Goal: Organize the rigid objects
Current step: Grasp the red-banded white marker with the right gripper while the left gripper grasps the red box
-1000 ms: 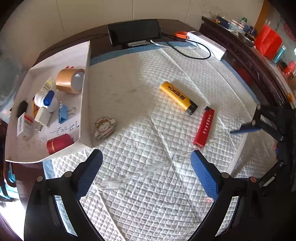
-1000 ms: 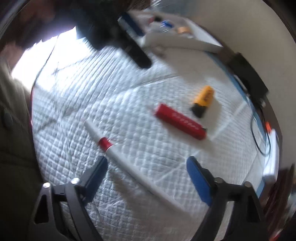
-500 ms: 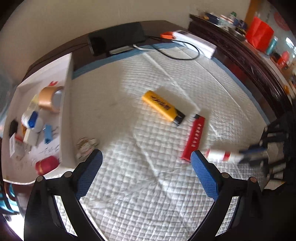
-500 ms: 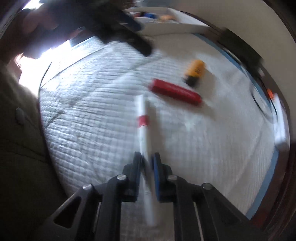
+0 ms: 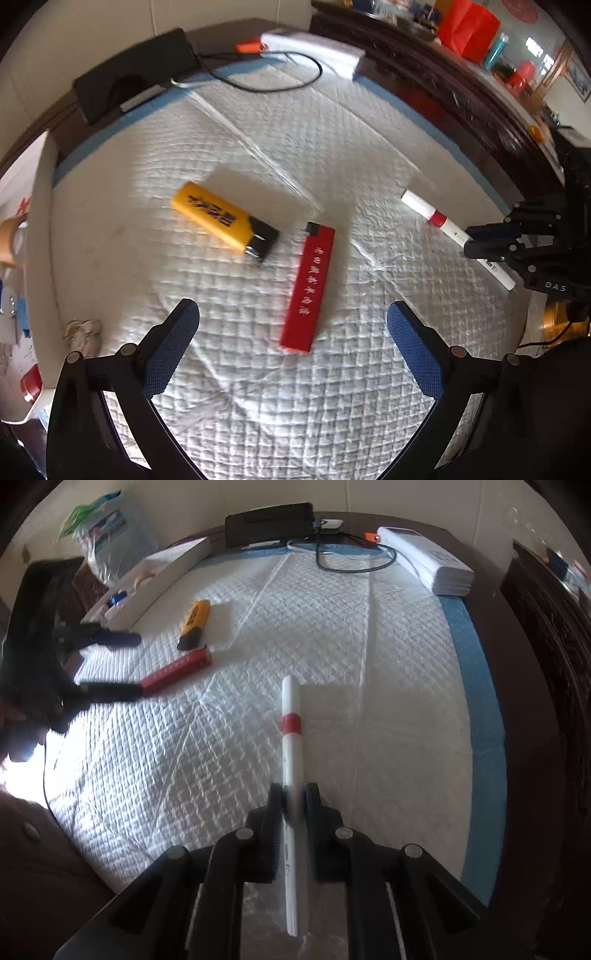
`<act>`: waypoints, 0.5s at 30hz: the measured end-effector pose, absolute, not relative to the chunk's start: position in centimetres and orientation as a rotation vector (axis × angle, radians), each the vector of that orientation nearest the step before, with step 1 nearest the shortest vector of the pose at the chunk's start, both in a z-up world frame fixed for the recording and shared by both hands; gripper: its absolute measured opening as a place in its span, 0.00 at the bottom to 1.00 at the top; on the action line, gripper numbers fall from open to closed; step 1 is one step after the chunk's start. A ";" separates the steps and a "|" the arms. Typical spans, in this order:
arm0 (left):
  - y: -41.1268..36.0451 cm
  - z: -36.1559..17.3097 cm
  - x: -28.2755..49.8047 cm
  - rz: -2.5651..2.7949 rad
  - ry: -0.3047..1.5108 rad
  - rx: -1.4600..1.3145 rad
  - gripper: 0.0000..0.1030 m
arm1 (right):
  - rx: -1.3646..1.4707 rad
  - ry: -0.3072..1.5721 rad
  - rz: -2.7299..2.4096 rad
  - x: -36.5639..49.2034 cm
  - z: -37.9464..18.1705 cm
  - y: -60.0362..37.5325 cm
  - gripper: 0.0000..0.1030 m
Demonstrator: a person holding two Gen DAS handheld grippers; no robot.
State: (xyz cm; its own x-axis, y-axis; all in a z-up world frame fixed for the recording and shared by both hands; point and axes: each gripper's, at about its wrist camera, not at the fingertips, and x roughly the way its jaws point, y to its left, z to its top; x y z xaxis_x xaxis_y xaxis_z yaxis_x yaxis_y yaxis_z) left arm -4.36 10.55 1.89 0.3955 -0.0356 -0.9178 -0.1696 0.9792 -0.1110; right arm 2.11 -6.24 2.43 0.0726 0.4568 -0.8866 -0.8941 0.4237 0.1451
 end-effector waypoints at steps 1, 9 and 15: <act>10.3 1.8 -4.0 0.079 1.163 -0.194 0.86 | -0.503 1.066 1.083 2.3 2.3 -6.5 0.10; 8.4 1.0 -2.4 0.099 1.213 -0.083 0.61 | -0.472 1.062 1.080 2.6 2.8 -7.7 0.10; 8.4 0.9 -2.9 0.150 1.230 -0.106 0.61 | -0.512 1.044 1.061 2.2 3.0 -7.7 0.11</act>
State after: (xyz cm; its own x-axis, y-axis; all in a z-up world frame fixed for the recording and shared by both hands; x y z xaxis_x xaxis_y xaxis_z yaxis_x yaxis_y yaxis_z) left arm -2.88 8.41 0.88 0.3265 0.0565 -0.9435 -0.1714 0.9852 -0.0003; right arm 2.18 -7.73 2.98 0.1025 0.4575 -0.8833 -0.8904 0.4381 0.1236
